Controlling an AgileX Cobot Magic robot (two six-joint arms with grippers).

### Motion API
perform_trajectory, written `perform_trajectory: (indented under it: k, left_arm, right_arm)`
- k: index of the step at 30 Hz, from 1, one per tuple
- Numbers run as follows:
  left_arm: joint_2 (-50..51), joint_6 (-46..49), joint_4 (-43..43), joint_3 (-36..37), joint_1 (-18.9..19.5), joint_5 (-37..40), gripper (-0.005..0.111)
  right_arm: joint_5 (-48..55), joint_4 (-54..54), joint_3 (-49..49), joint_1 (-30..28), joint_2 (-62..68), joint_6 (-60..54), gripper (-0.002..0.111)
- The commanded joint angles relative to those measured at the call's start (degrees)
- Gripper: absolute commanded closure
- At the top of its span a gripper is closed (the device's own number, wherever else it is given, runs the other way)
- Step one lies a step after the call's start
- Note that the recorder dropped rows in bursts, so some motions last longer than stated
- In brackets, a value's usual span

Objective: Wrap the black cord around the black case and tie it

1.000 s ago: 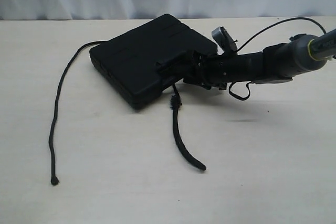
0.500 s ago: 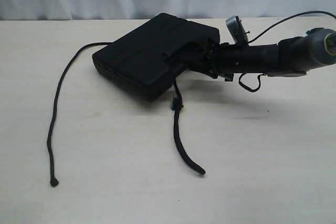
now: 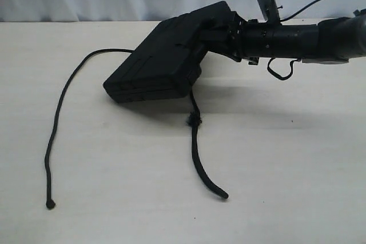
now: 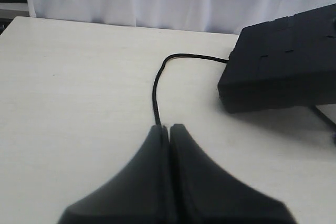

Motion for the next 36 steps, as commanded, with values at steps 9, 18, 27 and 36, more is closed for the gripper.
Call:
perform_trajectory:
  k: [9, 18, 27, 36]
  left_arm:
    - [-0.1, 0.0, 0.0, 0.1, -0.6, -1.4, 0.107]
    - [-0.1, 0.0, -3.5, 0.1, -0.6, -13.6, 0.107]
    - [-0.1, -4.3, -17.6, 0.1, -0.6, -32.4, 0.107]
    - [7.3, -6.3, -4.6, -15.1, -0.6, -33.1, 0.107]
  right_arm:
    - [0.1, -0.6, -0.6, 0.1, -2.6, -0.1, 0.104]
    - [0.6, -0.8, -0.6, 0.1, -2.6, 0.0, 0.104]
    - [0.6, -0.8, -0.6, 0.1, -2.6, 0.0, 0.104]
    - [0.9, -0.7, -0.6, 0.1, -2.6, 0.1, 0.104]
